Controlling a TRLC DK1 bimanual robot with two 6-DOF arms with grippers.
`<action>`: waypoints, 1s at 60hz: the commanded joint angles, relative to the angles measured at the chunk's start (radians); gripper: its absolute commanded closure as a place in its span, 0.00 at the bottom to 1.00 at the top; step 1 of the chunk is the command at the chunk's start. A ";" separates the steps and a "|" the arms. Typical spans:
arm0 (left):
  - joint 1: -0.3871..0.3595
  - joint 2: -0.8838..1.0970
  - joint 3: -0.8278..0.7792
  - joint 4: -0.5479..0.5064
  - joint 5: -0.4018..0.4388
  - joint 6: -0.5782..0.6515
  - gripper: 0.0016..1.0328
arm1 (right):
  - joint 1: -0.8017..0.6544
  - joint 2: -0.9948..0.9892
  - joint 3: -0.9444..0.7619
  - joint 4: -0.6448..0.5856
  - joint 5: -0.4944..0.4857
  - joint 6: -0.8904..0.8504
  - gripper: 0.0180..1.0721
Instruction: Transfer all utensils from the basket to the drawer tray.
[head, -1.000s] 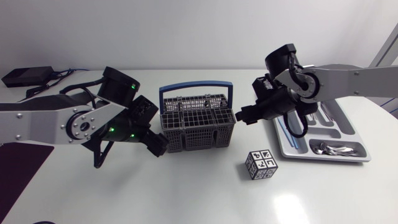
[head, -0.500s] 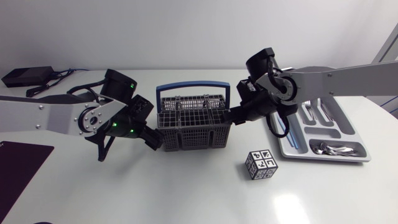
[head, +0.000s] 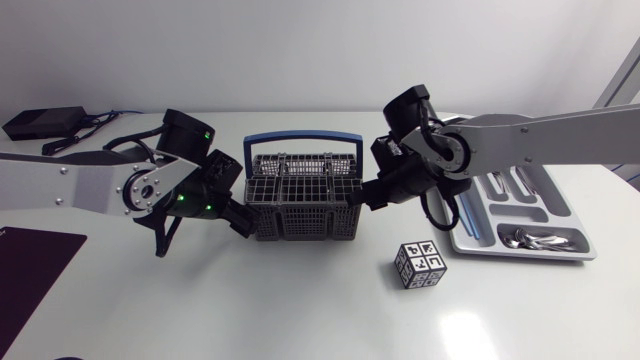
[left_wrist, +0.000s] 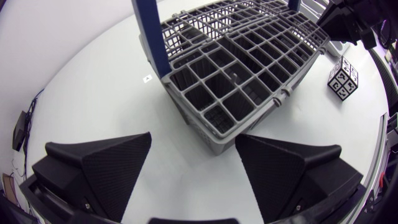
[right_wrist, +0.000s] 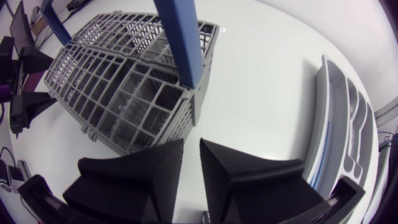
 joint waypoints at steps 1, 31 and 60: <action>0.002 0.014 0.001 0.003 0.000 0.003 0.09 | -0.005 -0.023 -0.025 0.004 0.011 0.024 0.76; 0.008 -0.377 -0.082 -0.118 0.000 0.031 0.08 | -0.046 -0.284 -0.155 0.032 0.134 -0.006 0.44; 0.080 -0.796 -0.180 -0.259 -0.001 0.075 0.05 | -0.216 -0.680 -0.359 0.076 0.169 -0.120 0.15</action>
